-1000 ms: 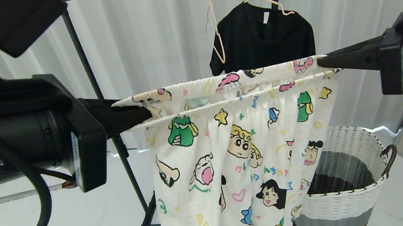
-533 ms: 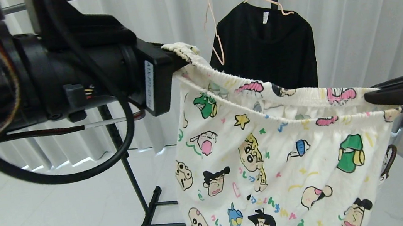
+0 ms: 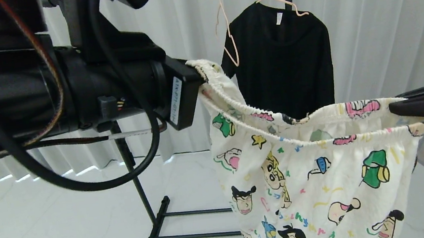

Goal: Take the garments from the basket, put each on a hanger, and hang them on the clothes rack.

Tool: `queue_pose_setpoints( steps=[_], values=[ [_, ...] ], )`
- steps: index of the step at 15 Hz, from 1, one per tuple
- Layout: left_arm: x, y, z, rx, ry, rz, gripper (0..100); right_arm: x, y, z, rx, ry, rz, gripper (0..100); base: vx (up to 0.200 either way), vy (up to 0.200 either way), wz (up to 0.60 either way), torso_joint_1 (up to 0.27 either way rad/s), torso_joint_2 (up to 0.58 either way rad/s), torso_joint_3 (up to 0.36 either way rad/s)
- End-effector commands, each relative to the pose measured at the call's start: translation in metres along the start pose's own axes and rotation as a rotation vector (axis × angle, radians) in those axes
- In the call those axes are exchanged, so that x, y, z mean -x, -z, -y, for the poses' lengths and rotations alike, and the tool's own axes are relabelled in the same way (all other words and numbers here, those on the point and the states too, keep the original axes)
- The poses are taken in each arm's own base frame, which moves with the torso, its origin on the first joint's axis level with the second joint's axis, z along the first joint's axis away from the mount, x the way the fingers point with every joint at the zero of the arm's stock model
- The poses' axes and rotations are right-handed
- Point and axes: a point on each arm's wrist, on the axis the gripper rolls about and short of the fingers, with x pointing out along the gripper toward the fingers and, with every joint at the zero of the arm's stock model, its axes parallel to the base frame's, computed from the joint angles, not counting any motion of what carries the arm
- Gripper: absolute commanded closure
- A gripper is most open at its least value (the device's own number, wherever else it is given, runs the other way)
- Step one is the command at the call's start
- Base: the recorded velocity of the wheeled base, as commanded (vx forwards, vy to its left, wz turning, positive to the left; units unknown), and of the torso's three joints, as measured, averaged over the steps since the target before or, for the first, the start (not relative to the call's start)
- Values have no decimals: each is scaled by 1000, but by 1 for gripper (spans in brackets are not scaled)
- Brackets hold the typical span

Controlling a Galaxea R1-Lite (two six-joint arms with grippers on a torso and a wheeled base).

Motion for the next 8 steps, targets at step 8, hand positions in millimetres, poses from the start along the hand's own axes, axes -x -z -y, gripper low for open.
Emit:
queue_pose_setpoints(
  steps=[8],
  values=[
    [105,10,61,273,345,-208,100,-68,-51,28,-19,57,78,100,0,0,0,0,0,0]
  ],
)
